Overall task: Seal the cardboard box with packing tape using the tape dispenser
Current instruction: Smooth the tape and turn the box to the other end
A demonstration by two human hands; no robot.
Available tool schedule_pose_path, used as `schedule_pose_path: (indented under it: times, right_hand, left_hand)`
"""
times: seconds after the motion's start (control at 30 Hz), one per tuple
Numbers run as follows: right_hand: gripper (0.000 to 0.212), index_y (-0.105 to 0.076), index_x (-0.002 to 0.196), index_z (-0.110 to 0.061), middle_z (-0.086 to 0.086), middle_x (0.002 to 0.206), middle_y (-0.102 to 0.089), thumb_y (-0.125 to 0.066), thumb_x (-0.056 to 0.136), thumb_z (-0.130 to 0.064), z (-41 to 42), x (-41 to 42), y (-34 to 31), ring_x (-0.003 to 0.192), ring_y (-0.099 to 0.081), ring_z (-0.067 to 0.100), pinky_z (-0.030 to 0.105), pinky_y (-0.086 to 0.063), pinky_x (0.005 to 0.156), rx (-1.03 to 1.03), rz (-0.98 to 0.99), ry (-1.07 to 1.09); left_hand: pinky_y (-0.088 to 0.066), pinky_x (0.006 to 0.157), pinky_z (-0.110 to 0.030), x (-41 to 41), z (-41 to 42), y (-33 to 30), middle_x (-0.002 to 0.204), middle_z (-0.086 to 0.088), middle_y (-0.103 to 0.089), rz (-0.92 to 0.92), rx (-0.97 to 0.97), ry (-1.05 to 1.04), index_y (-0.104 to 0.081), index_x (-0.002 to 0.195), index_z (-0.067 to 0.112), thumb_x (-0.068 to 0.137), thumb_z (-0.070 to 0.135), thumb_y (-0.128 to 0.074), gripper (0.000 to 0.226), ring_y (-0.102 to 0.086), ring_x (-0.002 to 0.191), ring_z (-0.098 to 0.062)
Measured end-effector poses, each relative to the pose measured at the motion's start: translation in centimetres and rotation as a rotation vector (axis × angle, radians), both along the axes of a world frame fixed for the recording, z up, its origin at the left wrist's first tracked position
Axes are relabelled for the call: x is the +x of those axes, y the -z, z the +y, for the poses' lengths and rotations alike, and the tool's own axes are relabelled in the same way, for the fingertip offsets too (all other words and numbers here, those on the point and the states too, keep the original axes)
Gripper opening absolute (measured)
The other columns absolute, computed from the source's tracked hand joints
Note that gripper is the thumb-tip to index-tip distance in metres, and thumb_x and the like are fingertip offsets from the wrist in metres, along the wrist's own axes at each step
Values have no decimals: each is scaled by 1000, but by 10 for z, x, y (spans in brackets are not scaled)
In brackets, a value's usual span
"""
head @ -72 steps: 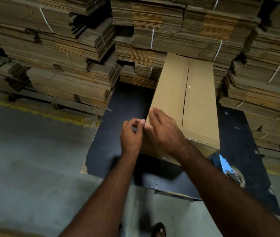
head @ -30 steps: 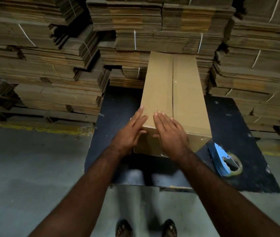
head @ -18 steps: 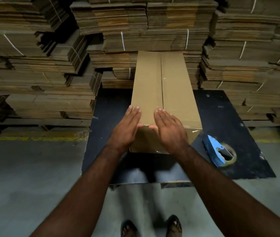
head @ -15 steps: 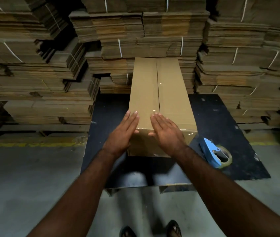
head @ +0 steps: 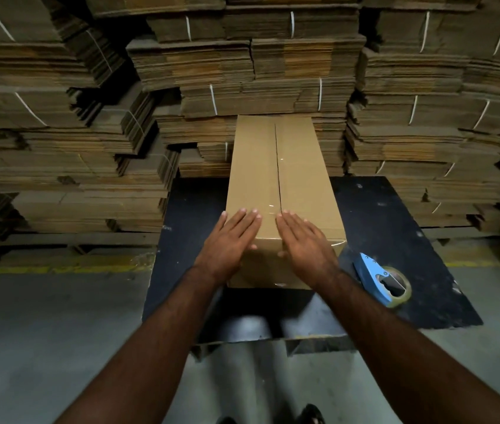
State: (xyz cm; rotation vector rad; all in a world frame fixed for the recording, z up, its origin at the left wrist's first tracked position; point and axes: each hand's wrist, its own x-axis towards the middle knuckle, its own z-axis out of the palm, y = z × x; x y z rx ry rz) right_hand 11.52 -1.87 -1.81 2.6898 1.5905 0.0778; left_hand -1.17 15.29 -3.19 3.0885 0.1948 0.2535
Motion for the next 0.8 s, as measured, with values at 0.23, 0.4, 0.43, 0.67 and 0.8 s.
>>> schedule_pose_path:
  times: [0.23,0.4,0.43,0.67,0.8]
  right_hand:
    - [80,-25,156,-11,9,162,-26,0,97,-60,-13,19,-9,150,-21,20,38,-13,123,145,127,70]
    - [75,-43,147,-3,16,152,-43,-12,100,-54,-24,27,0,141,-41,28,45,-25,118,95,62,-17]
    - [68,-45,145,-2,17,150,-45,-23,100,-47,-26,28,3,139,-44,30,46,-26,116,101,13,-40]
    - [93,-21,156,-10,10,164,-18,9,90,-68,-37,41,-12,152,-13,22,35,-3,121,69,149,-105]
    - [110,-24,155,-8,12,162,-22,30,79,-66,-43,52,-8,151,-18,23,37,-9,123,61,142,-81]
  left_hand:
    - [-31,114,-52,17,-33,-4,150,-10,-48,-88,0,-94,-50,143,8,101,44,-25,60,-44,139,-27]
    - [-27,115,-47,22,-39,2,159,-4,-33,-47,91,-138,-35,152,15,102,41,-31,57,-34,145,-23]
    - [-23,117,-46,21,-38,3,162,-3,-26,-24,95,-117,-29,155,15,102,39,-36,58,-27,148,-23]
    - [-11,122,-43,29,-59,-11,165,3,-13,7,-95,-180,-19,157,19,98,55,-6,70,-12,152,-16]
    - [-19,119,-43,46,-76,-8,164,-2,-18,-18,-31,-194,-26,156,15,100,52,-6,69,-19,151,-20]
